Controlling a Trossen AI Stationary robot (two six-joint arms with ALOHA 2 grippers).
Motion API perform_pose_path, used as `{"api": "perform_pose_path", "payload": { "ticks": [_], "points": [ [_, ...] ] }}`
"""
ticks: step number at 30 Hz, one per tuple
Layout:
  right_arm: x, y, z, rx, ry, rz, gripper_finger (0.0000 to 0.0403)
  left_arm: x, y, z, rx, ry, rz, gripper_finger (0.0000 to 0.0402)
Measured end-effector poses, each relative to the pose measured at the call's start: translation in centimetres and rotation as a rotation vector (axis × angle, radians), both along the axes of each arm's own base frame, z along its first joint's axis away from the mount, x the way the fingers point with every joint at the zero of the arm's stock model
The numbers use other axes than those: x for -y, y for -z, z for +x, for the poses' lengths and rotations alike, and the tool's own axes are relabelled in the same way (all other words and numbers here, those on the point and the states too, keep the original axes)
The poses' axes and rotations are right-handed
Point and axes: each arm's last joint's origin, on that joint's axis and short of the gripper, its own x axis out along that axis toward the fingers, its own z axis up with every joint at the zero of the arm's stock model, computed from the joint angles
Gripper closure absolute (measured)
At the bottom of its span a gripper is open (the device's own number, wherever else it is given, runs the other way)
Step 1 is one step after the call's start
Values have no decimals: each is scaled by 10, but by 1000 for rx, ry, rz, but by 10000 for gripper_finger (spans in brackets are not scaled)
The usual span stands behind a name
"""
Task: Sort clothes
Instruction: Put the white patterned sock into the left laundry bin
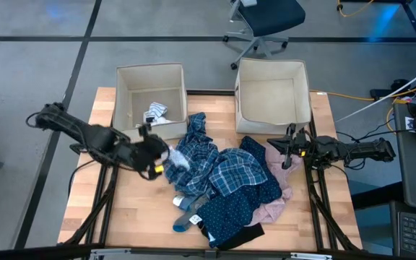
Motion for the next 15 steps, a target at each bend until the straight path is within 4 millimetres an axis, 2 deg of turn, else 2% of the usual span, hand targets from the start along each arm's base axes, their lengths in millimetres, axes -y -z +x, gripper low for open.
{"api": "perform_pose_path", "payload": {
  "ticks": [10, 15],
  "points": [
    [0, 0, 0, 9, -2, 22, 397, -70, -35, -26, 114, -332, 271, 399],
    [0, 0, 0, 8, 2, 17, 397, -103, -39, -37, 70, -488, 333, 397]
  ]
}}
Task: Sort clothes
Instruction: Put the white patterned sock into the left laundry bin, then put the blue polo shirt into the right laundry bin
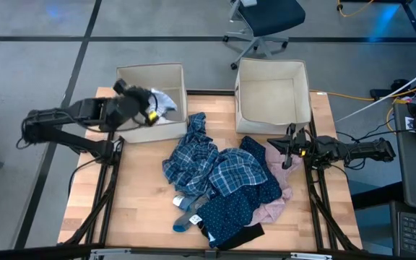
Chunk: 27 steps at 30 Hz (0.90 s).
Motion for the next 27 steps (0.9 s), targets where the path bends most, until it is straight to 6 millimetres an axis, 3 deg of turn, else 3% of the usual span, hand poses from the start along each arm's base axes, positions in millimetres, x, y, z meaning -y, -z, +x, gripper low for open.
{"api": "perform_pose_path", "payload": {
  "ticks": [6, 12, 22, 27],
  "points": [
    [1, 0, 0, -11, 32, -27, 397, -28, 15, -3, -57, -157, -1, 397],
    [0, 1, 0, -14, 7, 3, 397, -41, 23, -5, -35, -206, -42, 387],
    [-1, 1, 0, -11, -32, 8, 394, -43, 22, -6, 32, -139, -153, 277],
    [0, 1, 0, -10, -16, 9, 357, -39, 11, -8, 55, -106, -166, 236]
  ]
}}
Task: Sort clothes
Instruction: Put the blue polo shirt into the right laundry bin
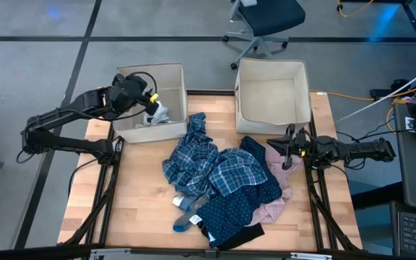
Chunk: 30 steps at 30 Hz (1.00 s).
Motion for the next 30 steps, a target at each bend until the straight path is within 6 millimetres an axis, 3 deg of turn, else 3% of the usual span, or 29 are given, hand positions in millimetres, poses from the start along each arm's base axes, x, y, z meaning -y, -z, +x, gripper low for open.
{"api": "perform_pose_path", "payload": {
  "ticks": [7, 16, 22, 30],
  "points": [
    [-1, -4, 0, 6, -24, 0, 259, 24, -12, -4, 124, 220, -56, 225],
    [-3, -26, 8, -16, -61, -4, 153, 48, 17, -4, 202, 346, -59, 229],
    [-6, -49, 27, -104, -101, -11, 137, 60, 40, 6, 276, 440, -27, 227],
    [-13, -83, 78, -232, -161, -23, 149, 65, 67, 14, 272, 493, 9, 227]
  ]
}}
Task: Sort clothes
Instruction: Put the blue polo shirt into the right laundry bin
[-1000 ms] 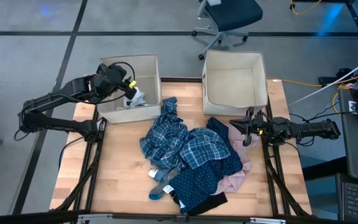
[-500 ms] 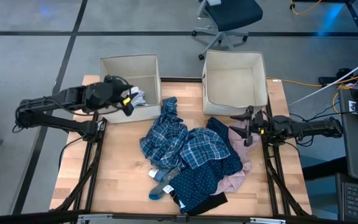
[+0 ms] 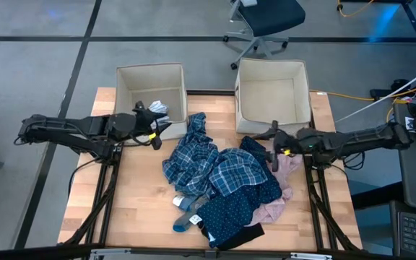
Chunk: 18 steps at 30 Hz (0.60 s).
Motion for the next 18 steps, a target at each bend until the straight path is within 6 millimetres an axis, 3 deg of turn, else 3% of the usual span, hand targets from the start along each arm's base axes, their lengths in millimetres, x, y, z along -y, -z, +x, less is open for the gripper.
{"api": "perform_pose_path", "payload": {
  "ticks": [8, 18],
  "points": [
    [-9, -11, 67, -179, -52, 7, 150, -1, -1, 2, 27, -25, 63, 227],
    [-16, 16, 137, -547, -82, -75, 150, -1, -2, 2, 17, -16, 93, 227]
  ]
}}
